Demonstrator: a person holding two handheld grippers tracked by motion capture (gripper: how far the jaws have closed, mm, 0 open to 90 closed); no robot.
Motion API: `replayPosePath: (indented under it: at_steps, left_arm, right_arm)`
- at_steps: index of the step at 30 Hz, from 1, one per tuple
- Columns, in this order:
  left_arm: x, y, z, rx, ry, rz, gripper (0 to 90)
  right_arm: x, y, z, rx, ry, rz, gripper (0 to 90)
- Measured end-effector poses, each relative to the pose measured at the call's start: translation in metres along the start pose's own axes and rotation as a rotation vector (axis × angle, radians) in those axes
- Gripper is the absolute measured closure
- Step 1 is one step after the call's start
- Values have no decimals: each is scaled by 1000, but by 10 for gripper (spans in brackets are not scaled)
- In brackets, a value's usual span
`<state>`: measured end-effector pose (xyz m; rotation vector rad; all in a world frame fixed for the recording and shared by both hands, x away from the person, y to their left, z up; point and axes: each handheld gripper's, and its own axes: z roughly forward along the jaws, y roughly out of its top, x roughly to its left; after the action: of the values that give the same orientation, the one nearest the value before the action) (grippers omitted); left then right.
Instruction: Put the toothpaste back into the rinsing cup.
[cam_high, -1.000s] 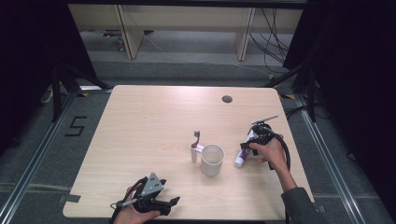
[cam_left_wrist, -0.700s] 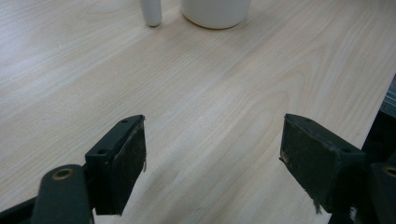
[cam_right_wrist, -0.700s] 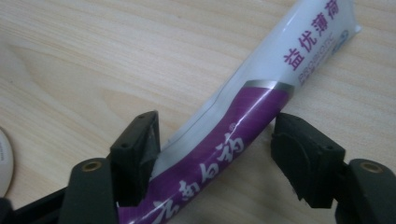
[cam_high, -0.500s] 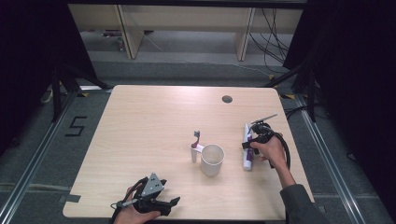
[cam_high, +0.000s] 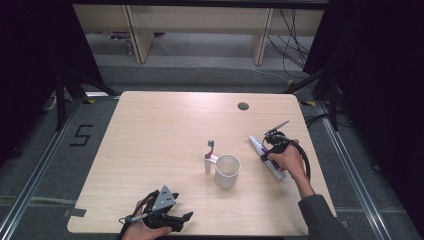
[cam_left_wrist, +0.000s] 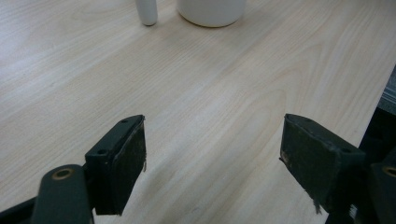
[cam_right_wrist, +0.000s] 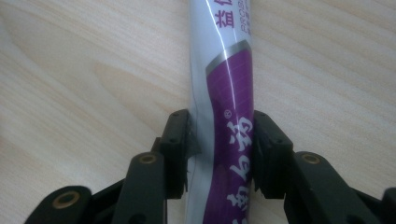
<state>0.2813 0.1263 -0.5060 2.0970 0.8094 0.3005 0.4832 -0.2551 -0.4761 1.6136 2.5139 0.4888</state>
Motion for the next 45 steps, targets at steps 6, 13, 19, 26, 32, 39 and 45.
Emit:
replayPosePath:
  at_steps: [6,13,19,26,32,39,45]
  left_arm:
    - [1,0,-1,19,13,21,222]
    - [-1,0,0,8,0,13,222]
    - [-1,-1,-1,14,-5,16,222]
    - [-2,0,1,7,-7,2,222]
    - [0,0,1,18,8,20,222]
    - [0,-1,0,26,7,32,222]
    - [-1,-1,1,22,3,30,222]
  right_arm:
    - [8,4,-7,33,10,-54,756]
    - [13,8,-2,86,-25,-90,755]
    - [16,12,2,131,-25,-122,755]
    - [17,14,3,148,-24,-139,756]
    - [18,18,4,177,-36,-196,759]
    - [20,21,5,194,-53,-237,761]
    - [23,24,5,225,-66,-257,762]
